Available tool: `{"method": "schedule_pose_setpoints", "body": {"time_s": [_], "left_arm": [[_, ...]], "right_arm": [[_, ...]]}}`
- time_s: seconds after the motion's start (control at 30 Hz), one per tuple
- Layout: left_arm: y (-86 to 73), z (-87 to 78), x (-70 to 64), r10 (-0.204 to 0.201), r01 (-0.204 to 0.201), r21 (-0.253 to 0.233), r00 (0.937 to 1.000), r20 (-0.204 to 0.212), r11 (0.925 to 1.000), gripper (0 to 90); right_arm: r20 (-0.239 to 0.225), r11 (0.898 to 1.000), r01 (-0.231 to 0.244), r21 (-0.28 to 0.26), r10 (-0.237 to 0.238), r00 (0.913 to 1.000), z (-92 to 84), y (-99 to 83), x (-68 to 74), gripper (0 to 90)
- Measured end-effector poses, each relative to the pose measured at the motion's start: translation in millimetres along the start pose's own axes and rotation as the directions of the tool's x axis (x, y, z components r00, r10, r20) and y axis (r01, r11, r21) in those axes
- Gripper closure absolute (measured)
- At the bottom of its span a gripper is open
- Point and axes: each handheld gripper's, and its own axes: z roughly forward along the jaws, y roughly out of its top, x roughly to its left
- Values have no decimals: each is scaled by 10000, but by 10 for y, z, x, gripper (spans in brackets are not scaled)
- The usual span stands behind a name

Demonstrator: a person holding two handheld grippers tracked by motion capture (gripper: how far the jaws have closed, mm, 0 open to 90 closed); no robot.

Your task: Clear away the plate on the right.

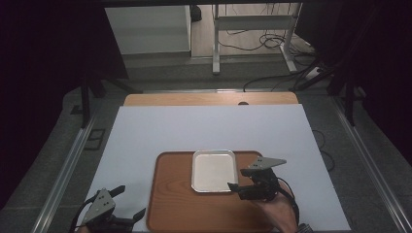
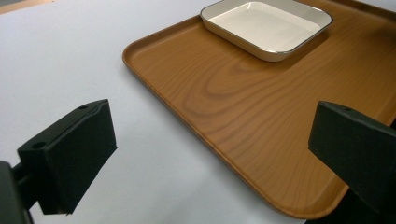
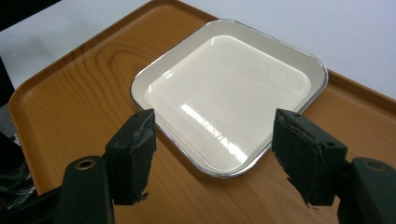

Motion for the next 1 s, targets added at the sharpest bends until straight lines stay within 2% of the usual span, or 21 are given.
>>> {"method": "schedule_pose_setpoints", "body": {"time_s": [0.33, 1.0], "left_arm": [[-1, -1, -1, 12, -12, 2, 10000, 2, 10000, 4], [1, 0, -5, 59, -59, 32, 10000, -8, 10000, 4]], "right_arm": [[255, 9998, -46, -173, 51, 9997, -51, -32, -44, 191], [558, 9982, -179, -568, 211, 9982, -262, -170, -153, 100]]}}
